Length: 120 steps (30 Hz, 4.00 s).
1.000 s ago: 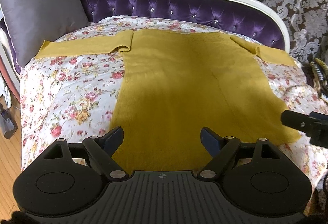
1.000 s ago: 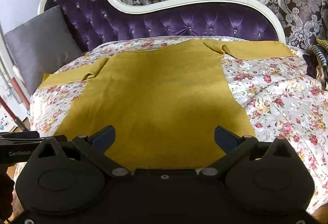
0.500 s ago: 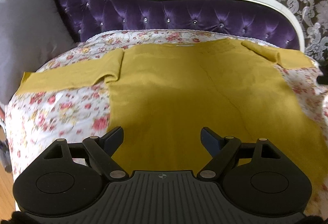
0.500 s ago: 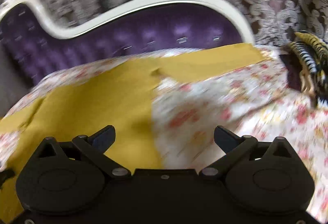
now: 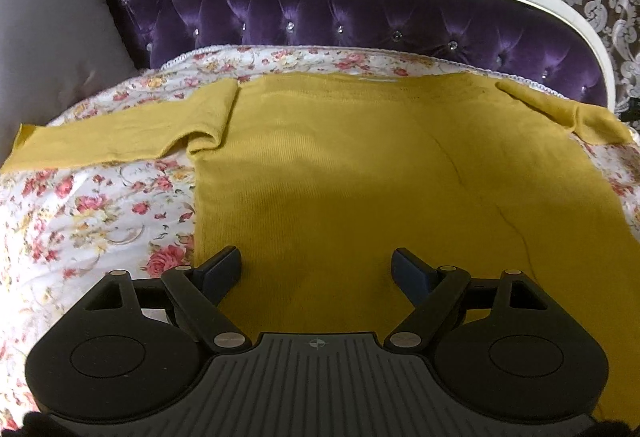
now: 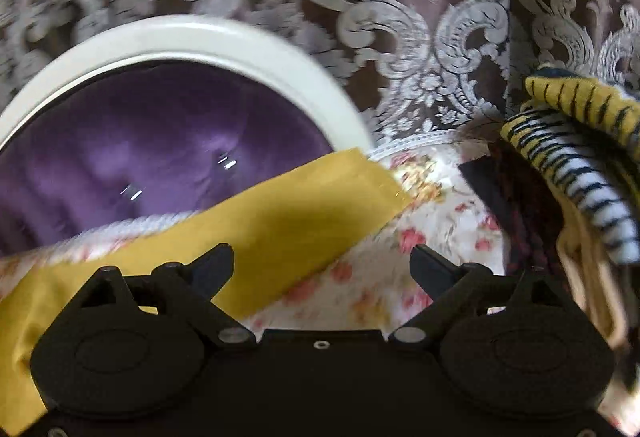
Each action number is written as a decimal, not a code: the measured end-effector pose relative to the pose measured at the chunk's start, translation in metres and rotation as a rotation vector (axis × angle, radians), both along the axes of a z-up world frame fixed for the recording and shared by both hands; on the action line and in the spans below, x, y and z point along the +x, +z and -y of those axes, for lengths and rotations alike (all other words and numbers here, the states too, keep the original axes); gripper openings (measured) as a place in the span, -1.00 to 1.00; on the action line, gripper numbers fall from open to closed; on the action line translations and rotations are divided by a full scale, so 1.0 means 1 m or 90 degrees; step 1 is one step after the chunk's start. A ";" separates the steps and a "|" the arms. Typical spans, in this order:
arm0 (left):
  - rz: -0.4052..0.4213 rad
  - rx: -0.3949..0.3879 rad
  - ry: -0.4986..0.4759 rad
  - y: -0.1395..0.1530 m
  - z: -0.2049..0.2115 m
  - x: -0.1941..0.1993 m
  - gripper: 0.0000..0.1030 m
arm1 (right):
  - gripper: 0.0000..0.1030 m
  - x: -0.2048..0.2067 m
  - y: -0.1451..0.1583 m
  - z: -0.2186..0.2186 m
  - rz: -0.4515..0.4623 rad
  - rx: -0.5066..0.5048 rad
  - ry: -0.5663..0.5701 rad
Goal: Fold small clothes
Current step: 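Move the right tool to the sweater's sleeve and grasp its cuff, then lift the sleeve with the right tool and fold it across the sweater body, release, then move the left tool to the other sleeve and grasp its cuff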
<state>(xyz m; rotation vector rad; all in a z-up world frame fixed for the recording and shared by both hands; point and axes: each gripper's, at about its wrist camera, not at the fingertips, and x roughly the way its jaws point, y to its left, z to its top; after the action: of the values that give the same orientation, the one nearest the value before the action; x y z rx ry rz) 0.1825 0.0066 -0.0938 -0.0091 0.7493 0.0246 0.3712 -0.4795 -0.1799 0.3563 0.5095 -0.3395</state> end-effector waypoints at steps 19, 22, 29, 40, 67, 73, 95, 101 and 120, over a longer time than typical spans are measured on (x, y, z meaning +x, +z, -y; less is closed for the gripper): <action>-0.002 -0.004 -0.011 -0.009 0.002 0.003 0.77 | -0.80 0.042 -0.033 0.052 0.040 0.123 -0.069; -0.001 -0.008 -0.010 -0.009 0.002 0.002 0.77 | -0.80 0.040 -0.029 0.053 0.044 0.131 -0.067; 0.003 -0.019 -0.011 -0.008 -0.002 0.000 0.77 | -0.81 0.025 0.044 0.010 0.096 0.060 0.020; 0.016 -0.061 -0.008 -0.005 -0.010 -0.002 0.77 | -0.81 0.021 0.174 -0.187 0.186 0.029 0.350; 0.035 -0.128 -0.008 0.001 -0.021 -0.013 0.77 | 0.39 0.014 0.056 -0.383 0.032 0.058 0.596; 0.033 -0.121 -0.008 0.002 -0.021 -0.013 0.77 | 0.36 0.028 0.036 -0.303 -0.016 0.033 0.436; 0.018 -0.120 -0.014 0.007 -0.021 -0.007 0.78 | 0.84 -0.061 0.021 -0.329 -0.018 -0.101 0.408; 0.039 -0.115 0.029 0.023 -0.059 -0.005 0.78 | 0.93 -0.090 0.002 -0.342 -0.056 -0.095 0.428; 0.076 -0.182 0.309 -0.017 -0.296 0.069 0.78 | 0.99 -0.099 -0.009 -0.345 -0.062 -0.094 0.427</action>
<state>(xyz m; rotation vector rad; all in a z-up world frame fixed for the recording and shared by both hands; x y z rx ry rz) 0.2518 0.3021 -0.1112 -0.4619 0.6123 0.3758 0.2718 -0.1349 -0.1890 0.0132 0.6636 0.2567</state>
